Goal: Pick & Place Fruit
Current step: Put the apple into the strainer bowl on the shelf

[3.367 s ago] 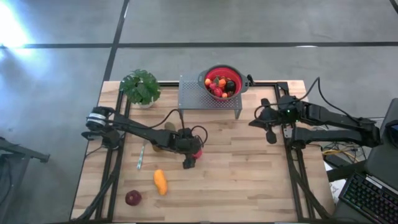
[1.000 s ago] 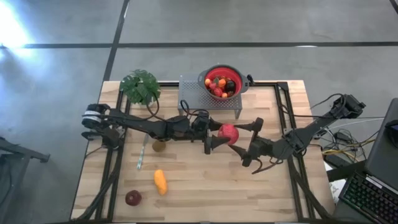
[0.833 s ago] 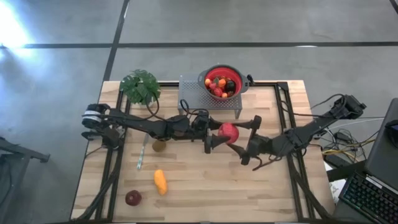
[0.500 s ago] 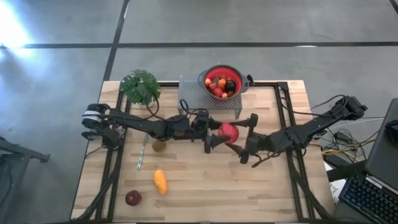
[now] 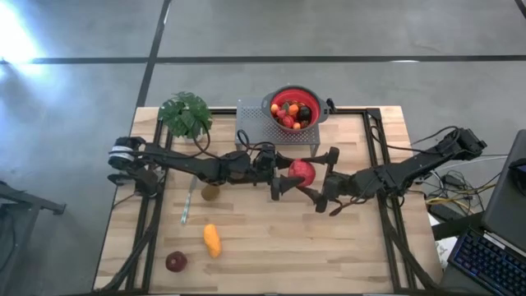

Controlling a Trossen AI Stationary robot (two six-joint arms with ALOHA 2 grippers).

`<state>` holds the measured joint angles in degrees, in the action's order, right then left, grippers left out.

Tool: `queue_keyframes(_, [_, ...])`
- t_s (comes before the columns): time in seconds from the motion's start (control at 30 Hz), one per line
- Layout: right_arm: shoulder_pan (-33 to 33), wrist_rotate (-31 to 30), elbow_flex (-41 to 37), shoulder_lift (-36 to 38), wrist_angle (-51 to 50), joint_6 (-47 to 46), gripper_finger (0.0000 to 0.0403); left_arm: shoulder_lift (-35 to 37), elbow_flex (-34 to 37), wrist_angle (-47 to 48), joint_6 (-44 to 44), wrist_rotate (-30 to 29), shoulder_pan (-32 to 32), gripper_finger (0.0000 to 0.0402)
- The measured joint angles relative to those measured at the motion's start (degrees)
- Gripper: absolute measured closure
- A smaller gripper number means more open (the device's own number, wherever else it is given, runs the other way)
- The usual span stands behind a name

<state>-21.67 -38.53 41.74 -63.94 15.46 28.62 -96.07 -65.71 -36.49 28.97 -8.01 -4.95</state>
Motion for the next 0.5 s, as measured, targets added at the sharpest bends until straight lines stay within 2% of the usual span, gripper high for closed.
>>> queue_keyframes(0.2, [0.0, 0.0, 0.0, 0.0, 0.0, -0.2, 0.0016, 0.0, 0.0, 0.0, 0.3, 0.0, 0.0, 0.0032])
queue_keyframes(0.5, [0.0, 0.0, 0.0, 0.0, -0.1, -0.1, 0.0059, 0.0, 0.0, -0.1, 0.0, 0.0, 0.0, 0.0030])
